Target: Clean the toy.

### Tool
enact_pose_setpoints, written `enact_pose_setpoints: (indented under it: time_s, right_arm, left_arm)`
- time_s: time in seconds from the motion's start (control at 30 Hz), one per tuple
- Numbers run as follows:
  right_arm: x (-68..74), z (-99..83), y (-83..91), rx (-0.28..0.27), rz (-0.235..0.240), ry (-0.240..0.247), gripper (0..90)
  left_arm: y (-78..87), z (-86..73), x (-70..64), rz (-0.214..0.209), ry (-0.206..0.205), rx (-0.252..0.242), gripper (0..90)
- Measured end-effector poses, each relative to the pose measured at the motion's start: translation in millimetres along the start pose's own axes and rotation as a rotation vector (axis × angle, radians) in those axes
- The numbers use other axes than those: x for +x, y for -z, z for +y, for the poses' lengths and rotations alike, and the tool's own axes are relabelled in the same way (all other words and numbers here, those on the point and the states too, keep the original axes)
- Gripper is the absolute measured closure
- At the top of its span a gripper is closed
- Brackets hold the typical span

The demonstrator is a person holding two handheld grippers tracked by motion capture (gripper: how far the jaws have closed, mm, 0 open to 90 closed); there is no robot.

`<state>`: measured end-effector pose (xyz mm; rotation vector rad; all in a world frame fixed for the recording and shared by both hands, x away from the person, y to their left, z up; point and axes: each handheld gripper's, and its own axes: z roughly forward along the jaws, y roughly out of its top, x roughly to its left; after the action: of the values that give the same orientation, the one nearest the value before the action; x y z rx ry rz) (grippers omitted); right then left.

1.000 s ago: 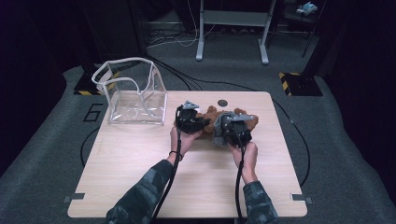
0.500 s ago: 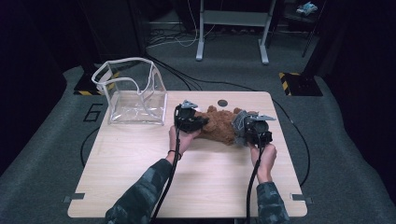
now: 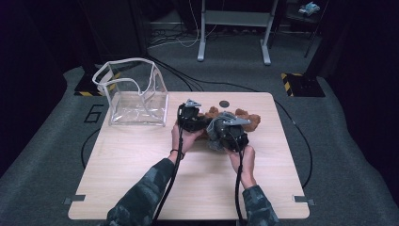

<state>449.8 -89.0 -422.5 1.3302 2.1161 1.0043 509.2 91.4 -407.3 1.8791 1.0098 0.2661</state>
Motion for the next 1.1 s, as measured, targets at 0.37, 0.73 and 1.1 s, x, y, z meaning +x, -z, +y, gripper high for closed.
enact_pose_setpoints:
  time_s: [0.37, 0.73, 1.1]
  right_arm:
    - [-54.3, -13.6, -1.3, 0.037, -0.138, -0.132, 73.3]
    - [-36.5, -22.8, 15.5, 0.015, -0.074, -0.077, 73.5]
    - [18.9, -12.3, -24.1, 0.067, 0.031, 0.005, 73.4]
  left_arm:
    - [2.2, 3.5, 7.3, 0.006, -0.012, 0.016, 74.3]
    - [-1.2, 10.4, 6.4, 0.012, 0.0, 0.016, 74.0]
    - [-3.5, 12.5, 5.6, 0.015, -0.001, 0.019, 73.8]
